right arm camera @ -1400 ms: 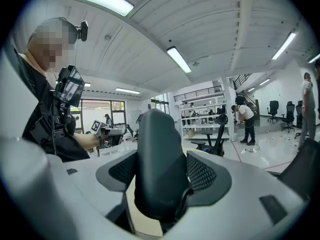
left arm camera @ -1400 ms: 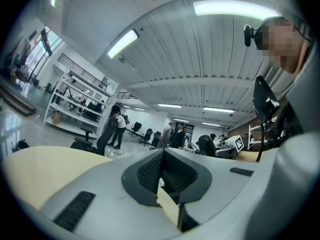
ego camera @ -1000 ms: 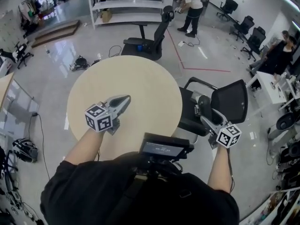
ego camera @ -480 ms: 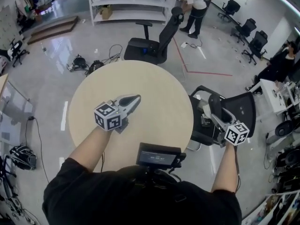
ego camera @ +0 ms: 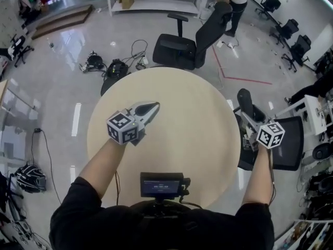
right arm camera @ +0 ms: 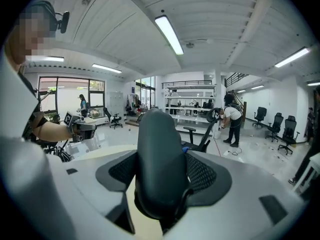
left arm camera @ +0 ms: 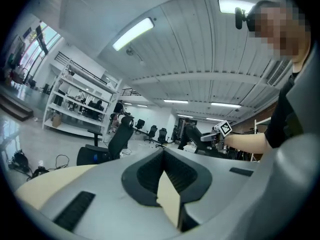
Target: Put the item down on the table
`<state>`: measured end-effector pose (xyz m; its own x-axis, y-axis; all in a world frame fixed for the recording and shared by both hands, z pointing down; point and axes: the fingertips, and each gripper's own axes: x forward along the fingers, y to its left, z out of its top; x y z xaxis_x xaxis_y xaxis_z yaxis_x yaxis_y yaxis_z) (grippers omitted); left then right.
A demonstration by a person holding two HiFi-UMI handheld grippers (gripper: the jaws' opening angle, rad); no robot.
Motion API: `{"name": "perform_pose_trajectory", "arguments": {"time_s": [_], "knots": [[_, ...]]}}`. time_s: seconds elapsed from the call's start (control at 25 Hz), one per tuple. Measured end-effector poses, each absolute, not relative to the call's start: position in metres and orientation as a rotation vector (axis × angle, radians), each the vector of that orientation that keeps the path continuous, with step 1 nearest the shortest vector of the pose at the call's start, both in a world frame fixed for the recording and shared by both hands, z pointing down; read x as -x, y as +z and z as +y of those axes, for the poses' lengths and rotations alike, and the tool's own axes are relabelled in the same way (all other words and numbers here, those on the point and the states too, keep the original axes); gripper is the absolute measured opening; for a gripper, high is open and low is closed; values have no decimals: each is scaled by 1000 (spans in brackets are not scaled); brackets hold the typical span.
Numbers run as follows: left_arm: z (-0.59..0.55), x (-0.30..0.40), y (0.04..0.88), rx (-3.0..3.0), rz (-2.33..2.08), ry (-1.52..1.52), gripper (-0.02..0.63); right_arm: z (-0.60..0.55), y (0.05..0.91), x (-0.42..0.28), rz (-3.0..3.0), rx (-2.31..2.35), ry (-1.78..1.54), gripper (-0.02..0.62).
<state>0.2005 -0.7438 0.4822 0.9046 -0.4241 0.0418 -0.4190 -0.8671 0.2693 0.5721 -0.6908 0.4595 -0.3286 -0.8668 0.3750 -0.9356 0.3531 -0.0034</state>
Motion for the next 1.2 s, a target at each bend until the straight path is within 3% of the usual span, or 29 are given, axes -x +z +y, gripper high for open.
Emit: {"name": "perform_pose_trajectory", "arguments": {"time_s": [0.32, 0.84, 1.2], "knots": [[-843, -134, 545, -2706, -773, -34, 2, -822, 518, -510, -2343, -1469, 326, 313], [-908, -121, 654, -2661, -871, -96, 2, -969, 666, -466, -2351, -1433, 464, 313], [-902, -124, 667, -2662, -866, -175, 2, -1022, 734, -402, -2266, -1290, 427, 313]]}}
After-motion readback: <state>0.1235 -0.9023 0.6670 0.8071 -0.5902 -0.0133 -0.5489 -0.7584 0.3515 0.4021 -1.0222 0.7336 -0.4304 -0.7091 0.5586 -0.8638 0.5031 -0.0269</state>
